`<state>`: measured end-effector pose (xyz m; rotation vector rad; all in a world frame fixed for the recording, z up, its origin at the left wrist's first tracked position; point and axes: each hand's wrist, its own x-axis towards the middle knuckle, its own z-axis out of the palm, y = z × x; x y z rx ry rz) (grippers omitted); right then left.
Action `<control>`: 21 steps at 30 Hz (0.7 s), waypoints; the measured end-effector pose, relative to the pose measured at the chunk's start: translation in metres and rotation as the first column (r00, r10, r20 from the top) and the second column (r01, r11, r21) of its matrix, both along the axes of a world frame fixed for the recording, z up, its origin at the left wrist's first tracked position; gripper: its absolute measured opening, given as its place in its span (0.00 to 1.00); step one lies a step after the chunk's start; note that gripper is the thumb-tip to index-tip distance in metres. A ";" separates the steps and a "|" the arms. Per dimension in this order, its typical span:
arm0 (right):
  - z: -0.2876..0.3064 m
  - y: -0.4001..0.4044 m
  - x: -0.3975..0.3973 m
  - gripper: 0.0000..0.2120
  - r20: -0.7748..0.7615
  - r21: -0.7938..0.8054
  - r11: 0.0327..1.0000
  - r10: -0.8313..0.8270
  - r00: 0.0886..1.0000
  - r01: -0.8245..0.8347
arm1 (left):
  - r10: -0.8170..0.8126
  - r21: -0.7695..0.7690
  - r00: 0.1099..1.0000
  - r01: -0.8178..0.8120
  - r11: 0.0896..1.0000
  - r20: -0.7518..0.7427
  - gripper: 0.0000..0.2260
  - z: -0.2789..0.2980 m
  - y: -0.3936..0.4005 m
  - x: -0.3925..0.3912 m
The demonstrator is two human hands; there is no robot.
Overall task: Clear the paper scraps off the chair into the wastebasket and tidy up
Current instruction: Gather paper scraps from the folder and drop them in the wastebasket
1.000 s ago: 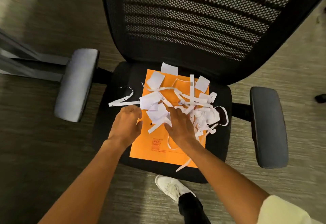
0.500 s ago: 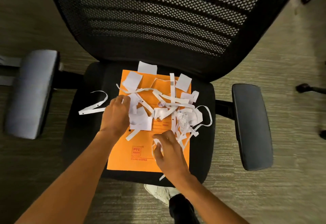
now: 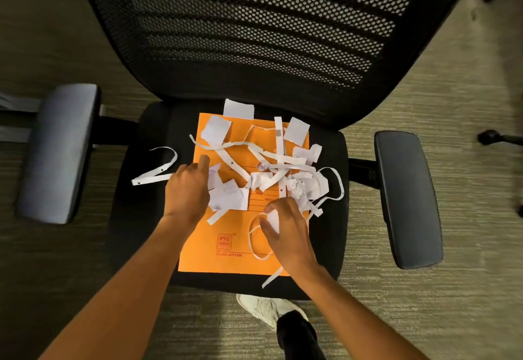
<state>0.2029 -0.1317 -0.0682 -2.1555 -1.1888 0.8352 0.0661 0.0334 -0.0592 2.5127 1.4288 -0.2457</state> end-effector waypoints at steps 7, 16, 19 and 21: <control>-0.009 0.034 -0.023 0.21 -0.040 -0.139 0.988 0.056 0.998 -0.061 | 0.163 -0.077 0.970 -0.152 0.985 0.180 0.04 0.015 -0.008 -0.038; -0.027 0.071 -0.053 0.34 0.220 -0.360 0.931 0.149 0.964 -0.062 | 0.230 -0.145 0.955 -0.204 0.968 0.185 0.04 0.044 -0.025 -0.099; -0.031 0.082 -0.054 0.32 0.266 -0.404 0.913 0.183 0.946 -0.063 | 0.258 -0.154 0.947 -0.231 0.961 0.191 0.06 0.049 -0.033 -0.113; -0.033 0.086 -0.055 0.26 0.258 -0.371 0.925 0.193 0.947 -0.088 | 0.271 -0.147 0.944 -0.246 0.958 0.186 0.06 0.050 -0.038 -0.121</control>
